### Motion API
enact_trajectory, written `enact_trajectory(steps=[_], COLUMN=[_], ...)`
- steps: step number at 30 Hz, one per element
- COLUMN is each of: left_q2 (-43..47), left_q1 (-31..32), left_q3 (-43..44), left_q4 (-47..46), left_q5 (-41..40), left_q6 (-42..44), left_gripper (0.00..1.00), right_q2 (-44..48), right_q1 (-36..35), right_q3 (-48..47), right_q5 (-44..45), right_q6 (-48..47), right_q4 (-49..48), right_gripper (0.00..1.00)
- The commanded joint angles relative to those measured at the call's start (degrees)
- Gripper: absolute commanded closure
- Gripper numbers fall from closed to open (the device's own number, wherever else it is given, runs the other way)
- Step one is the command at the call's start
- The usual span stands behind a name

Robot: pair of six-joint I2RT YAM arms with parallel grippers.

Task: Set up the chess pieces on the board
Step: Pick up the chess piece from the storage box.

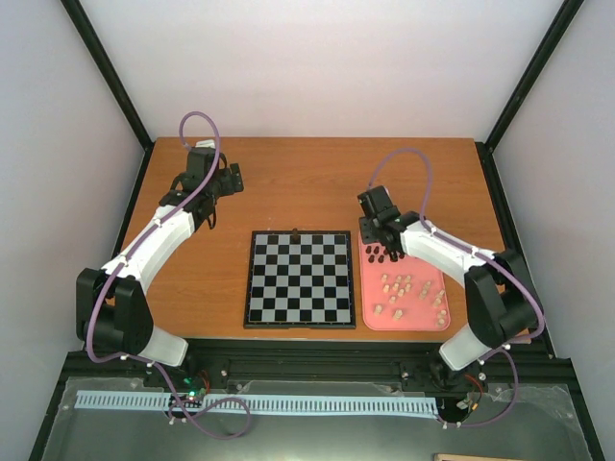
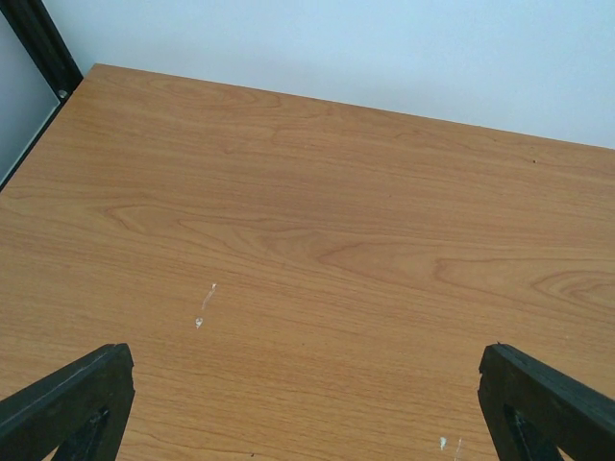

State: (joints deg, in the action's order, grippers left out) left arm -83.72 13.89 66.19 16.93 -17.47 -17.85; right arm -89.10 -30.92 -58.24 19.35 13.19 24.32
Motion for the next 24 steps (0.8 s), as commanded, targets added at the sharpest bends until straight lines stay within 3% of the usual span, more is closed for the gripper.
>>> enact_trajectory(steps=[1, 16, 24], left_q2=[-0.1, -1.6, -2.2], left_q1=[0.2, 0.1, 0.2], left_q3=[2.8, 3.6, 3.8], left_q4=[-0.1, 0.3, 0.3], left_q5=[0.4, -0.3, -0.8], left_q6=[-0.7, -0.7, -0.5], left_gripper=[0.0, 0.0, 0.0], right_q2=[-2.4, -9.2, -12.1], right_q1=[3.1, 9.2, 10.4], right_q3=[0.3, 0.2, -1.1], right_q5=[-0.9, -7.0, -8.2], right_q6=[1.0, -1.0, -1.1], right_q4=[-2.1, -7.1, -7.6], right_gripper=[0.46, 0.49, 0.62])
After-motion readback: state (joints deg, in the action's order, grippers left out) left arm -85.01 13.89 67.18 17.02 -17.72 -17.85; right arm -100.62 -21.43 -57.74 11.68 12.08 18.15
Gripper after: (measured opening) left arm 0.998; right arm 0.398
